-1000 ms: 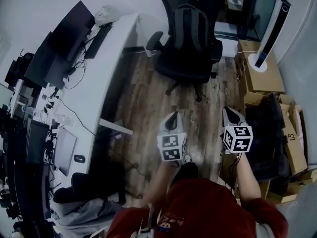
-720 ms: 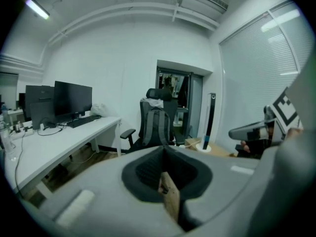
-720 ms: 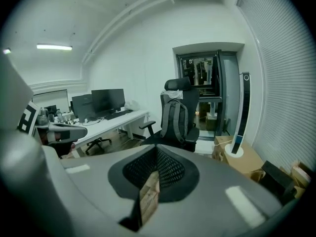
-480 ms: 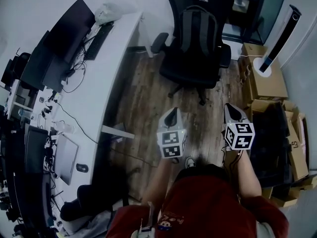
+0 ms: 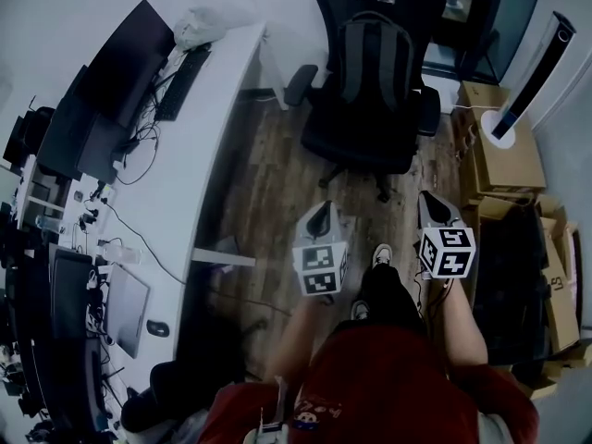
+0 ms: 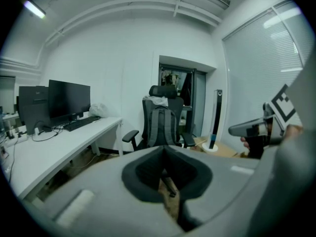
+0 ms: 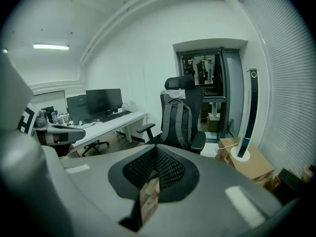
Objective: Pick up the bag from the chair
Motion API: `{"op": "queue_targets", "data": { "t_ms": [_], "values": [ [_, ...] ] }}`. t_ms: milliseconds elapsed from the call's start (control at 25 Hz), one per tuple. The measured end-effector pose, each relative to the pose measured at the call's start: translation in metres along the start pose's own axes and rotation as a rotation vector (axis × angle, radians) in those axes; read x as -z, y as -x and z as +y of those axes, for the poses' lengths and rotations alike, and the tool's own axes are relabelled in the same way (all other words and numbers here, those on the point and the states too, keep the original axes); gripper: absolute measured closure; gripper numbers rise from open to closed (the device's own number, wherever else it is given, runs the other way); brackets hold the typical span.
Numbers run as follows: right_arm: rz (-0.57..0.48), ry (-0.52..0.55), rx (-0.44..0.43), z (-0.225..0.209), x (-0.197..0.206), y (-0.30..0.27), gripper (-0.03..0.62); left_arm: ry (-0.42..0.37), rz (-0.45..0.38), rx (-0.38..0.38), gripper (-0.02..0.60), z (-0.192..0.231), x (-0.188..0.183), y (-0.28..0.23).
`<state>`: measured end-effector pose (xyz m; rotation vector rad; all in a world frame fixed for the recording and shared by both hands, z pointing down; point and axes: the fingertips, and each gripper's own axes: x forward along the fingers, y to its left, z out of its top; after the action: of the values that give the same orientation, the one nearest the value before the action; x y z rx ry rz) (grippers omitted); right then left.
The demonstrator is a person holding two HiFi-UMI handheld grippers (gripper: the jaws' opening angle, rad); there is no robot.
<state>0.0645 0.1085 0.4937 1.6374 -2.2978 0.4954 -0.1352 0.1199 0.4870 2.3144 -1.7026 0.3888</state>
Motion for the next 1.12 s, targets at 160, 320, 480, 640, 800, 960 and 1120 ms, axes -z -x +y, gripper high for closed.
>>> {"op": "queue_targets", "data": {
  "t_ms": [160,320,480,640,800,960,1120],
  "values": [
    [-0.010,-0.008,-0.007,-0.014,-0.018,-0.035,0.593,-0.014,0.001,-0.003,0.583,0.007,-0.016,-0.037],
    [-0.012,-0.011,-0.012,-0.035,-0.043,-0.070,0.594,-0.028,-0.004,-0.002,0.583,0.011,-0.043,-0.078],
    [-0.008,-0.012,-0.015,-0.060,-0.067,-0.107,0.594,-0.028,-0.007,-0.009,0.583,0.016,-0.068,-0.122],
    [0.001,-0.014,-0.022,-0.085,-0.085,-0.145,0.593,-0.028,-0.001,-0.014,0.583,0.020,-0.085,-0.167],
    [0.007,-0.022,-0.024,-0.110,-0.101,-0.179,0.593,-0.038,0.014,-0.012,0.583,0.019,-0.099,-0.212],
    [0.005,-0.032,-0.016,-0.143,-0.114,-0.206,0.594,-0.049,0.021,-0.005,0.583,0.011,-0.114,-0.256],
    [-0.001,-0.045,-0.007,-0.177,-0.127,-0.229,0.594,-0.063,0.014,0.005,0.583,-0.001,-0.131,-0.297]
  ]
}}
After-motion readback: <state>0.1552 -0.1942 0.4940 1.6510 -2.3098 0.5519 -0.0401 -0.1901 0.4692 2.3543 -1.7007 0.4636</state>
